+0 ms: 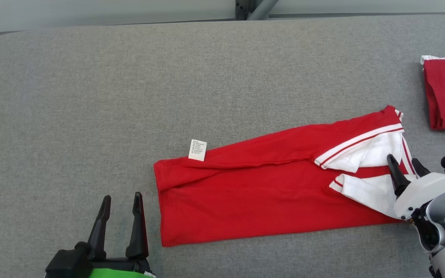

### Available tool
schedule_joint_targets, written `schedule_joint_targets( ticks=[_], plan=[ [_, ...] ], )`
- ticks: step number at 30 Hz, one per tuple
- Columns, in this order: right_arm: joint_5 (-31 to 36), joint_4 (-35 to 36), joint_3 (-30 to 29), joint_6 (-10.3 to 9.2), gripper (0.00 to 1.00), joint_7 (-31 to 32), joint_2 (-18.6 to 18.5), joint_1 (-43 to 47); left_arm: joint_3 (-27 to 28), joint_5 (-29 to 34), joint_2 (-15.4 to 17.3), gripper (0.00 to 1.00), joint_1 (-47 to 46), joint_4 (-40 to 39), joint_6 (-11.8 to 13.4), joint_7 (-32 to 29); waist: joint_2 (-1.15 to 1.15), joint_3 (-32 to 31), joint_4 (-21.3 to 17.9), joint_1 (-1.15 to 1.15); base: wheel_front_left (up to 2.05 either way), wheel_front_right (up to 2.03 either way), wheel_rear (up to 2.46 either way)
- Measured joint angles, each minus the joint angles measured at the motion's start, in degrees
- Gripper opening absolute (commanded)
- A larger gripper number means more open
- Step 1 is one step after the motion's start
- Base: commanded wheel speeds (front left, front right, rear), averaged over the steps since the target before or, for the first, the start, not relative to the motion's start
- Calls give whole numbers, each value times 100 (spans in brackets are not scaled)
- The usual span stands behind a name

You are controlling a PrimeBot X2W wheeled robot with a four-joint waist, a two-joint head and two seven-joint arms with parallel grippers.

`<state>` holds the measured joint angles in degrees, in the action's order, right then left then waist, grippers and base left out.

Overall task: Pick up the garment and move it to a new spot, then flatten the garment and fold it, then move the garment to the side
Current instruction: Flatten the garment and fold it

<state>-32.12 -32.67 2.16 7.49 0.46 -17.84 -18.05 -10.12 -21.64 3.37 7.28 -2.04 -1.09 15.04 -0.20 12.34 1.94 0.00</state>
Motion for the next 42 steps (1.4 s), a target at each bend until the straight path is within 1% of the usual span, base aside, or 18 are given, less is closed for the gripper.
schedule_joint_targets(
  ticks=[7, 14, 16, 17, 18, 19, 20, 25, 27, 34, 35, 36, 42],
  plan=[
    [-1, -420, -45, 2, 100, -57, -26, -131, 94, -7, -35, 100, -19, 46, -110, 0, 0, 157, 102, 0, 0, 0, 0],
    [-135, -555, 30, 9, 100, -45, -100, -254, 29, -92, -40, 100, -110, 46, -93, 0, 0, 255, 65, 0, 0, 0, 0],
    [-315, -533, 175, 5, 100, 91, -118, -277, -18, -94, -40, 100, -133, 44, -83, 0, 0, 288, 44, 0, 0, 0, 0],
    [-398, -509, 221, 5, 73, 138, -126, -275, -40, -96, -40, 100, -152, 43, -73, 0, 0, 301, 41, 0, 0, 0, 0],
    [-500, -474, 271, 3, 34, 193, -137, -272, -65, -100, -41, 100, -169, 41, -65, 0, 0, 312, 41, 0, 0, 0, 0],
    [-613, -443, 303, -1, 13, 226, -164, -267, -88, -107, -41, 100, -180, 38, -56, 0, 0, 321, 42, 0, 0, 0, 0],
    [-723, -405, 325, -2, 0, 261, -182, -253, -103, -111, -42, 100, -182, 36, -42, 0, 0, 330, 44, 0, 0, 0, 0],
    [-1138, -230, 481, 2, 0, 294, -286, -156, -135, -179, -42, 100, -201, 37, -9, 0, 0, 373, 61, 0, 0, 0, 0],
    [-1267, -192, 504, 7, 0, 210, -352, -117, -143, -225, -42, 100, -201, 41, 8, 0, 0, 385, 62, 0, 0, 0, 0],
    [-1522, -3, 517, 8, 0, 26, -570, -80, -157, -254, -42, 100, -203, 54, 34, 0, 0, 367, 42, 0, 0, 0, 0],
    [-1572, 56, 499, 8, 0, 19, -711, -68, -152, -278, -43, 100, -203, 56, 36, 0, 0, 340, 28, 0, 0, 0, 0],
    [-1572, 56, 499, 8, 0, 19, -711, -68, -152, -278, -43, 100, -203, 56, 36, 0, 0, 340, 28, 0, 0, 0, 0],
    [-1644, 385, 398, 5, 0, 49, -1061, -64, -171, -400, -43, 100, -200, 51, 38, 0, 0, 209, -21, 0, 0, 0, 0]
  ],
)
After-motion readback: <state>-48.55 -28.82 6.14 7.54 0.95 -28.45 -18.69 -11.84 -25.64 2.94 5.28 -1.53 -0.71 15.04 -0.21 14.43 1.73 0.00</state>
